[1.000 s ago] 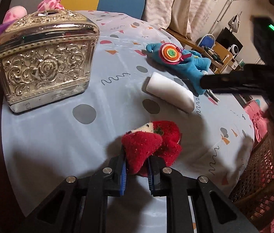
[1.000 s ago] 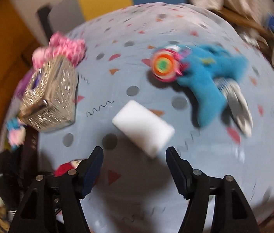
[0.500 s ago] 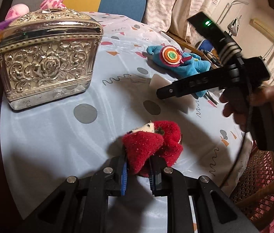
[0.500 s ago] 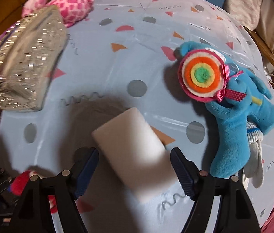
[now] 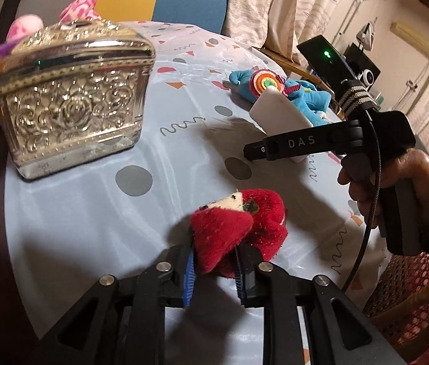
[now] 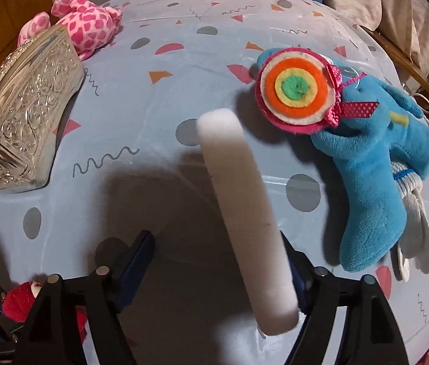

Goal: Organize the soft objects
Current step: 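Grasp the white foam block with the right tool while the left tool holds the red sock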

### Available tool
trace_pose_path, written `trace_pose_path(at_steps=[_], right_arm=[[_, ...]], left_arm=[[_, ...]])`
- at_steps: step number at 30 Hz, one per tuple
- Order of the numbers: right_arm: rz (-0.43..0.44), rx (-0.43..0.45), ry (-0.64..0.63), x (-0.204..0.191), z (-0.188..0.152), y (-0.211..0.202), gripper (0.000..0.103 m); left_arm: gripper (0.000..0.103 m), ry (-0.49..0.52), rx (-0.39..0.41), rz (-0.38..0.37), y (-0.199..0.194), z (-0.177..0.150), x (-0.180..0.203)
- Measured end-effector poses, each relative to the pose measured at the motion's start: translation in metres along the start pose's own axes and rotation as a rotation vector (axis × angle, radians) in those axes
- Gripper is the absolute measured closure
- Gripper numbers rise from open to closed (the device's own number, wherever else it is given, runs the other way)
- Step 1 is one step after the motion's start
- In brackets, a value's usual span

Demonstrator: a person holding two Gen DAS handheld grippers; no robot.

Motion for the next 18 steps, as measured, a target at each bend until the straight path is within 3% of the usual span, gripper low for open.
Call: trace_pose_path(at_steps=[3,5,6,15,18], right_arm=[[-0.006,0.004,0.0,-0.001,-0.001,0.001,0.021],[-0.008,0.008,0.003,-0.002,-0.001,0.001,0.019],[-0.009,0.01,0.002,-0.007,0.002,0.004,0.018],[0.01,0.003,-0.011,-0.009,0.014,0.013,0.015],[0.02,-0.003,-0.013,-0.008,0.015,0.015,0.015]], left_arm=[[0.058,0.015,-0.001,0.006,0.0,0.001,0.0],[0.03,0.01,-0.007,-0.002,-0.002,0.003,0.0],[0.026,0.008,-0.013,-0.011,-0.003,0.003,0.001],[0.025,0.091,-0.031,0.035,-0.019,-0.001,0.011],[0.025,0.172,-0.004,0.035,-0.026,0.006,0.02]])
Point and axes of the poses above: each gripper's, at about its wrist camera, not at the fingertips, and y roughly the way its jaws point, x to its right, z to its top, the point moved 5 cm from there along y, roughly the way its jaws point, and after that the axes turned 13 degrees about x, right-handed, at the moved point
